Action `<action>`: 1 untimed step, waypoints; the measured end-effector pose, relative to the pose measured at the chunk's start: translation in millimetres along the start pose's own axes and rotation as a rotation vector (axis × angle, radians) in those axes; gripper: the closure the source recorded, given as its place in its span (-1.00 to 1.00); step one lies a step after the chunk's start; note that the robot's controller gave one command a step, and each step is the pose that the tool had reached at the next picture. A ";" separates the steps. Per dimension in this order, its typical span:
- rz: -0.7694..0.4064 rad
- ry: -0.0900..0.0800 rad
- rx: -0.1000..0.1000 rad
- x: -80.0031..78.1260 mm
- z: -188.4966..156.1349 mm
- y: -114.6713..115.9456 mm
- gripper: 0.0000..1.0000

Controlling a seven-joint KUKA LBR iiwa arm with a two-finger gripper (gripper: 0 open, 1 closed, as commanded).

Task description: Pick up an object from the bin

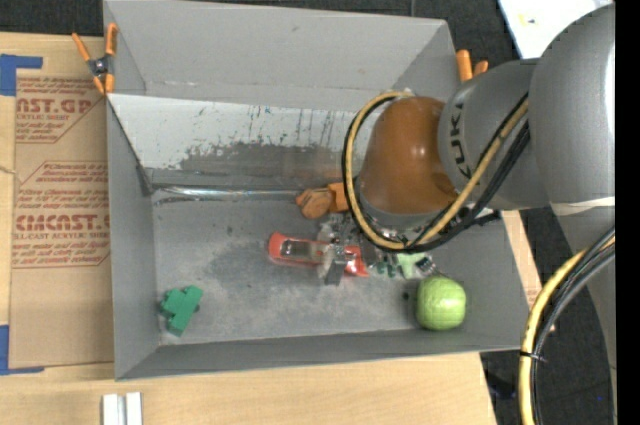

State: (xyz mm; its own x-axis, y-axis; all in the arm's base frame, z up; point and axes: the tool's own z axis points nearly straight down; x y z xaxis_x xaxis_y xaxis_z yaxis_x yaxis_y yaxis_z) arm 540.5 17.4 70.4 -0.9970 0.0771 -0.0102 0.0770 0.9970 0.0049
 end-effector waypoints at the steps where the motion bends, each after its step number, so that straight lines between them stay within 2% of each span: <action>1: 0.000 0.000 0.000 0.4 -0.7 0.0 1.00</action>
Offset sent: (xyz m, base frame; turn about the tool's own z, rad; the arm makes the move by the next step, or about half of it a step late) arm -0.0088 0.0055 0.1397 -0.0006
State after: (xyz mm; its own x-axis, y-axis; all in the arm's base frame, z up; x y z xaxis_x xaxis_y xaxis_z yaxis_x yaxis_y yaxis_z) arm 540.1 17.4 71.1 -0.9970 0.0769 -0.0098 0.0769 0.9970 0.0049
